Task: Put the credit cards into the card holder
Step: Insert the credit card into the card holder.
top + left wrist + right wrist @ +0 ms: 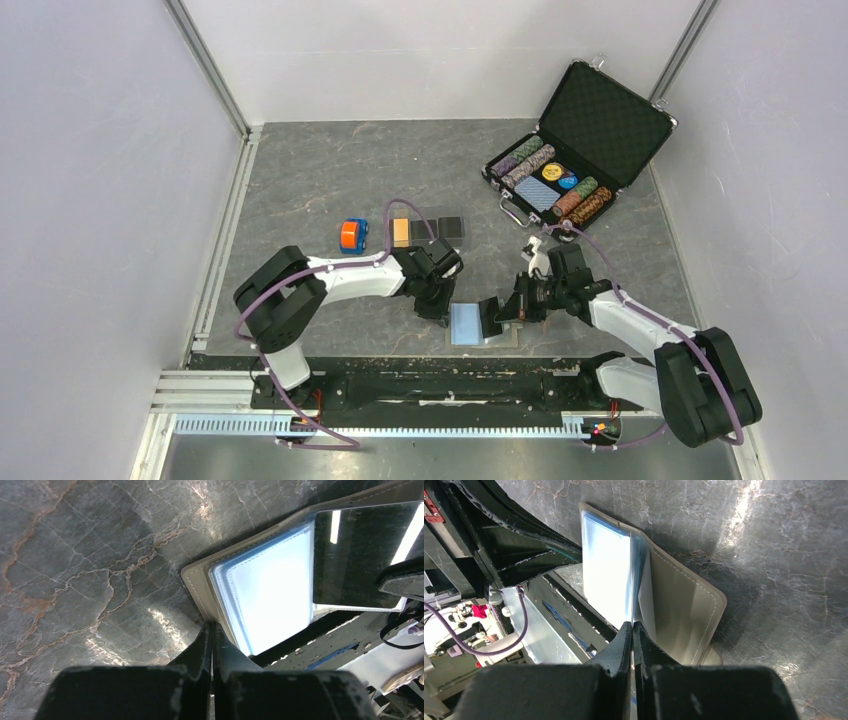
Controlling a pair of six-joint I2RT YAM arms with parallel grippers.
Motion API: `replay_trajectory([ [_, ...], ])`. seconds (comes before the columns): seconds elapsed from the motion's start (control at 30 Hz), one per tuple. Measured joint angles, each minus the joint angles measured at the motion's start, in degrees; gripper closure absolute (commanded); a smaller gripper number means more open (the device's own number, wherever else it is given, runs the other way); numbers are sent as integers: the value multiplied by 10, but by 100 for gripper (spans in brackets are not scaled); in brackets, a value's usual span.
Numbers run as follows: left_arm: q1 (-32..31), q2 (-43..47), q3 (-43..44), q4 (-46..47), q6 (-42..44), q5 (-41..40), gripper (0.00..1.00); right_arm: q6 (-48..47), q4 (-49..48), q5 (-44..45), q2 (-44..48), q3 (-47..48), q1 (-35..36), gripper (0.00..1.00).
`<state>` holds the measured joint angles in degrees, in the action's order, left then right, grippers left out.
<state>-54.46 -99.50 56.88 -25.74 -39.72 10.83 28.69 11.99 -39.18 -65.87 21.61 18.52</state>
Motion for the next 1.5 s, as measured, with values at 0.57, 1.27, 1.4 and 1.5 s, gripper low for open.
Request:
replay_trajectory([
  [0.57, 1, -13, 14, -13, 4, 8, 98, 68, -51, -13, 10, -43, -4, 100],
  [1.27, 1, -16, 15, -14, 4, 9, 98, 111, -90, -22, 42, -96, -7, 100],
  [1.4, 1, -16, 15, -14, 4, 9, 98, 113, -121, -27, 37, -112, -7, 100],
  [1.5, 1, -17, 15, -14, 4, 10, 98, 114, -148, -31, 31, -117, -7, 100],
])
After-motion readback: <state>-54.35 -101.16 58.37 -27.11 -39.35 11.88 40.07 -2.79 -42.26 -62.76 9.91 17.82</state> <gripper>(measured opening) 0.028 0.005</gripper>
